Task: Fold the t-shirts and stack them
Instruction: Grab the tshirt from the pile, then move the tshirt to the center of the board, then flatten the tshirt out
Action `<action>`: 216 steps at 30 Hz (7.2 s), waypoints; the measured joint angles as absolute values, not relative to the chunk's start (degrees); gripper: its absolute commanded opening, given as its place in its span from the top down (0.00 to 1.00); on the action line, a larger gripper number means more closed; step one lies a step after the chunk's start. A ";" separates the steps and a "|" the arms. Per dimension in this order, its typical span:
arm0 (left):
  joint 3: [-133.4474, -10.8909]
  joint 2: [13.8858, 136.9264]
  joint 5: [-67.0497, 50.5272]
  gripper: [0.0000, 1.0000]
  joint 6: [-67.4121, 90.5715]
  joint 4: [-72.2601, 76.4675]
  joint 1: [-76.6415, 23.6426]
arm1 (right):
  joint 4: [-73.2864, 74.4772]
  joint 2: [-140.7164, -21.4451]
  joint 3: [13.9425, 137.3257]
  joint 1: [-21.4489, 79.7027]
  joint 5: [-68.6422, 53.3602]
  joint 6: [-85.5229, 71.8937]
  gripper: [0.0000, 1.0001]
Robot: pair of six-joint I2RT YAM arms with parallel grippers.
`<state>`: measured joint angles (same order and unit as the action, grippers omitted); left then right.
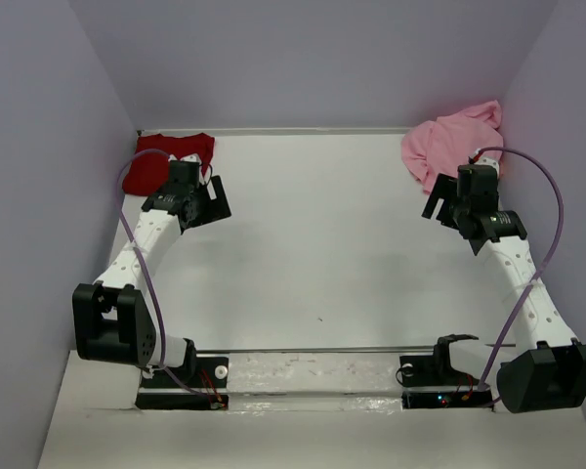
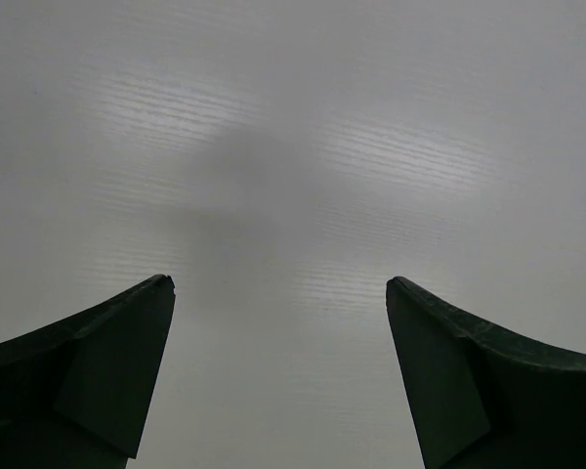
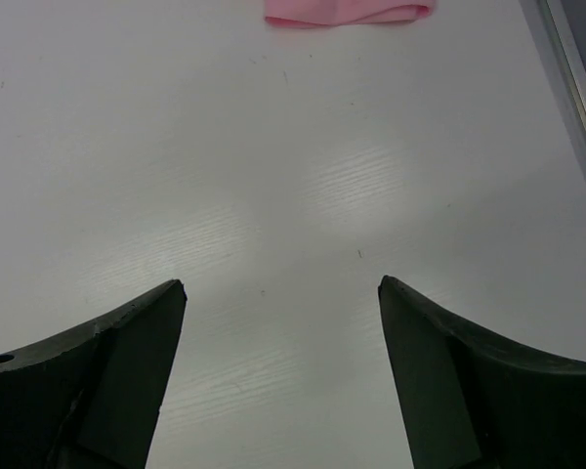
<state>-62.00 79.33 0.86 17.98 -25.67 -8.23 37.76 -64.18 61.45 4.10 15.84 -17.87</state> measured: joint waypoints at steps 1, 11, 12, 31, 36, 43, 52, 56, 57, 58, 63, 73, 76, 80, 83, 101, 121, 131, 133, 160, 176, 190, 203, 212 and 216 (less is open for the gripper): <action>-61.98 79.33 0.82 0.01 17.98 -25.56 -8.23 | 37.76 -64.18 61.45 4.08 15.84 -17.87 0.14; -60.58 78.96 0.69 0.01 18.00 -24.67 -8.23 | 37.74 -64.03 61.45 4.08 15.16 -17.32 0.13; -60.45 78.87 0.69 0.01 18.00 -24.67 -8.23 | 37.74 -63.96 61.45 4.10 14.92 -17.32 0.13; -67.05 83.07 1.08 0.01 17.39 -25.10 -8.23 | 37.71 -64.40 61.60 4.10 13.45 -15.51 0.12; -67.24 83.50 1.08 0.01 17.02 -25.08 -8.23 | 37.67 -70.43 63.51 4.10 13.74 -15.42 0.12; -67.22 83.50 1.08 0.01 16.84 -25.06 -8.23 | 37.52 -79.02 68.23 2.28 13.65 -15.00 0.09; -64.40 81.01 0.62 0.01 16.67 -24.18 -8.23 | 34.98 -95.61 81.82 -1.69 14.13 -17.43 0.12; -62.94 77.89 0.49 0.01 16.27 -24.14 -8.23 | 34.06 -103.24 86.00 -1.69 15.66 -17.54 0.13; -62.78 77.32 0.45 0.01 16.10 -23.99 -8.23 | 33.98 -105.25 87.33 -1.69 16.08 -17.56 0.14; -62.70 76.90 0.14 0.01 15.90 -23.83 -8.23 | 33.95 -106.76 88.38 -1.72 16.32 -17.56 0.14; -62.70 76.66 -0.36 0.01 15.49 -23.40 -8.23 | 33.50 -114.13 93.41 -1.80 16.78 -17.80 0.18; -63.83 78.00 -0.82 0.01 15.11 -23.46 -8.23 | 32.56 -121.49 99.85 -3.66 18.22 -17.52 0.33; -64.42 78.63 -0.84 0.01 15.00 -23.42 -8.23 | 32.56 -123.72 100.97 -5.06 18.28 -17.52 0.29; -64.64 79.18 -0.82 0.01 15.00 -23.42 -8.23 | 32.56 -126.67 101.86 -6.04 18.79 -17.43 0.49; -64.77 79.81 -0.82 0.01 15.00 -23.53 -8.23 | 32.56 -128.14 101.97 -6.20 19.09 -17.76 0.49; -65.93 81.21 -1.76 0.01 15.11 -23.38 -8.19 | 37.89 -122.43 102.10 -5.02 7.07 -20.10 1.00; -75.02 87.79 -1.65 0.01 15.57 -23.35 -8.19 | 72.99 -109.67 128.49 25.87 -39.29 -20.23 1.00; -78.96 89.56 -0.03 0.01 16.58 -24.36 -8.19 | 59.88 -97.27 138.96 18.26 -55.24 -33.50 1.00; -79.29 89.56 0.23 0.01 16.75 -24.43 -8.19 | 55.64 -91.57 132.68 15.00 -55.24 -34.39 1.00; -77.19 86.13 0.45 0.01 17.02 -25.26 -8.19 | 56.60 -102.04 96.92 13.80 0.93 -24.18 0.00; -76.47 86.04 -4.97 0.01 20.53 -30.02 -3.92 | 53.87 -98.87 93.97 20.23 -22.94 -13.65 0.06; -63.18 76.95 -16.93 0.01 26.61 -34.48 -2.79 | 44.21 -104.12 84.90 29.17 -29.89 -11.57 0.14; -59.46 72.25 -18.35 0.01 30.15 -38.52 -2.79 | 38.13 -116.64 89.10 35.27 -33.82 -9.87 0.16; -59.46 69.89 -17.69 0.01 30.30 -40.12 -2.79 | 36.77 -120.53 95.15 35.24 -35.16 -9.85 0.21; -59.46 69.87 -17.47 0.01 30.30 -40.51 -2.79 | 36.51 -121.60 95.53 35.31 -35.75 -9.87 0.23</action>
<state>-59.46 69.87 -17.47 30.30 -40.51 -2.79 36.51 -121.60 95.53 35.31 -35.75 -9.87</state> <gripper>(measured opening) 0.989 0.787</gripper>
